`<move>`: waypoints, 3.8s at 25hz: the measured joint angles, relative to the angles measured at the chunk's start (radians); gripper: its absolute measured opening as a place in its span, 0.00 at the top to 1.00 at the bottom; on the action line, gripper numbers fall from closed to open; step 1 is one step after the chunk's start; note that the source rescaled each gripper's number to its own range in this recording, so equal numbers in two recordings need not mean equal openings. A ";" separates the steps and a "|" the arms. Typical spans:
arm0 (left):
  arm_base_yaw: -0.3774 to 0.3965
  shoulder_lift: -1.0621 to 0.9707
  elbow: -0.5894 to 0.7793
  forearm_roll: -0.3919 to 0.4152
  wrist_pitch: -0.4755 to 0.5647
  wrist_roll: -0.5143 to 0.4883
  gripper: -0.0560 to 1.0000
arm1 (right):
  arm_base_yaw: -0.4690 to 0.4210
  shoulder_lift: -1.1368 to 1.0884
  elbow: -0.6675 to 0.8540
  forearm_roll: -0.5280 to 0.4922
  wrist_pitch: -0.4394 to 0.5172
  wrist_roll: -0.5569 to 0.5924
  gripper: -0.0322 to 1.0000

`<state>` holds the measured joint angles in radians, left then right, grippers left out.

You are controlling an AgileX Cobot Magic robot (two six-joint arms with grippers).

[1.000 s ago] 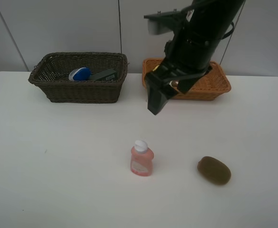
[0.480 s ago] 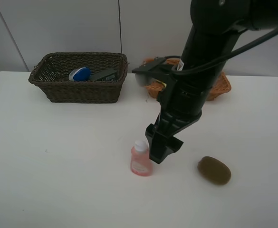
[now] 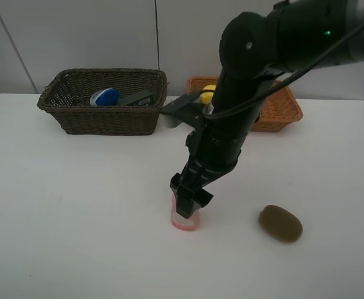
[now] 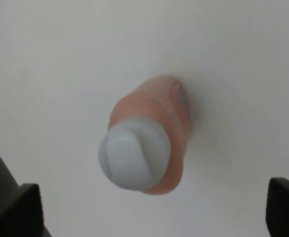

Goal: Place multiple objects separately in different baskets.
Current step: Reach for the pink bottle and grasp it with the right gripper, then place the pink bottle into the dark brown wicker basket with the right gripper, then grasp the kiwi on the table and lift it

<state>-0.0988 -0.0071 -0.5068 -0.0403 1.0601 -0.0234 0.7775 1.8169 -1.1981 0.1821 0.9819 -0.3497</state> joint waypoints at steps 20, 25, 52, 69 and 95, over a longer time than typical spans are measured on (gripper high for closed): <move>0.000 0.000 0.000 0.000 0.000 0.001 0.00 | 0.000 0.176 0.000 0.002 -0.113 0.000 0.16; 0.000 0.000 0.000 0.000 0.000 0.001 0.00 | 0.000 0.177 0.000 0.012 -0.131 0.000 0.87; 0.000 0.000 0.000 0.000 0.000 0.001 0.00 | -0.122 0.413 -0.767 -0.027 -0.446 0.071 0.96; 0.000 0.000 0.000 0.000 0.000 0.002 0.00 | -0.156 0.673 -0.963 0.027 -0.552 0.134 0.96; 0.000 0.000 0.000 0.000 0.000 0.002 0.00 | -0.228 0.379 -0.973 -0.239 0.160 0.224 0.01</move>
<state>-0.0988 -0.0071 -0.5068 -0.0403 1.0601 -0.0211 0.5499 2.1961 -2.1712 -0.0568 1.1424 -0.1255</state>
